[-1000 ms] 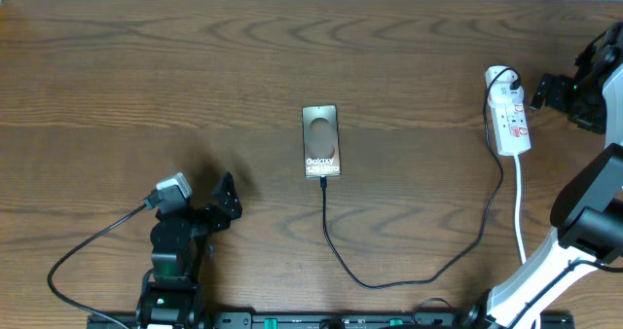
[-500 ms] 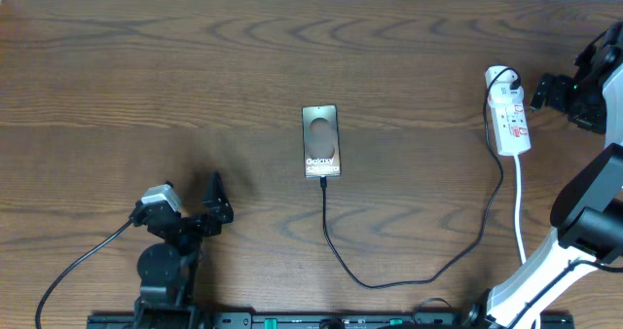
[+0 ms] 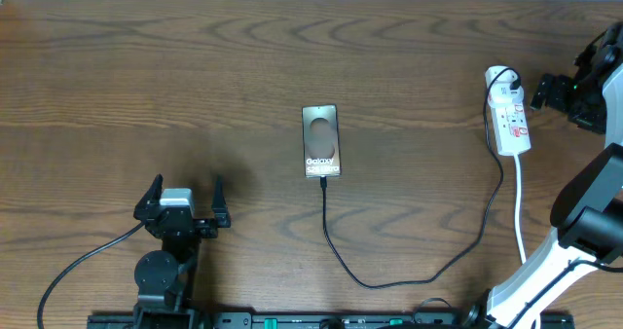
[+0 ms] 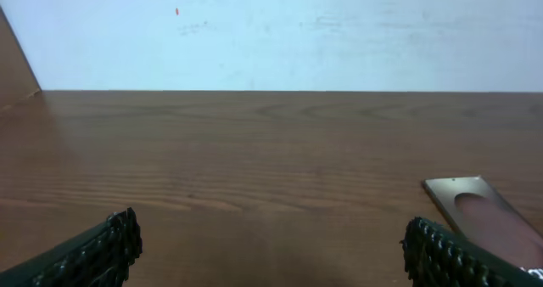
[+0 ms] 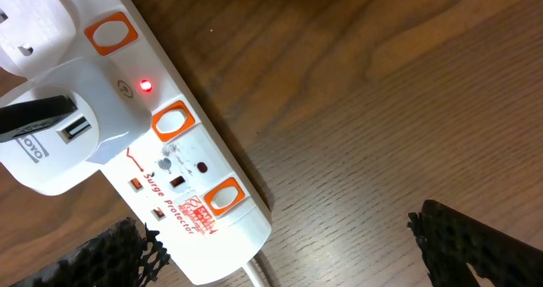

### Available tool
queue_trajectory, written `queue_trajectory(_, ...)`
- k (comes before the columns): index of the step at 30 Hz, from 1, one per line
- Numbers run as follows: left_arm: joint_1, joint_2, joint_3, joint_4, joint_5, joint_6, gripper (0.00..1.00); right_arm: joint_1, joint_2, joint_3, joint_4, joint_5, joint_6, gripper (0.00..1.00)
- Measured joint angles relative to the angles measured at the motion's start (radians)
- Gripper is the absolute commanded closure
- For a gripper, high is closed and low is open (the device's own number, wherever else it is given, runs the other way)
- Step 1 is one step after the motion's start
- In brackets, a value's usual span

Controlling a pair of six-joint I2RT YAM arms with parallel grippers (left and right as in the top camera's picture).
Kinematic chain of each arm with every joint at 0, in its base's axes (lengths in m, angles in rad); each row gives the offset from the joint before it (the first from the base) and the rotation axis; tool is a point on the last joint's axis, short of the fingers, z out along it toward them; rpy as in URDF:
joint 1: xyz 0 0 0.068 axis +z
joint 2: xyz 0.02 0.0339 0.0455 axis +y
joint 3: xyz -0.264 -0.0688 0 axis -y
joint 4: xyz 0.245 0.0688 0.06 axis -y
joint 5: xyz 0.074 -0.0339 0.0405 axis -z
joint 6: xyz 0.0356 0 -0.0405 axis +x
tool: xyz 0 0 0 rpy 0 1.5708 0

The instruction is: Plug charger to phone and switch on socket

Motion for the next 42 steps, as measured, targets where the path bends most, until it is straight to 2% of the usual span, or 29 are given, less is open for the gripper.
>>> queue_trajectory(37,0.000,0.013,0.000,0.000,0.000,0.035,0.00,0.000,-0.002,0.000,0.000,0.000,0.000,0.01)
queue_trajectory(42,0.000,0.013,0.000,0.000,0.000,0.035,0.00,0.003,-0.083,-0.002,0.000,0.000,0.000,0.01)
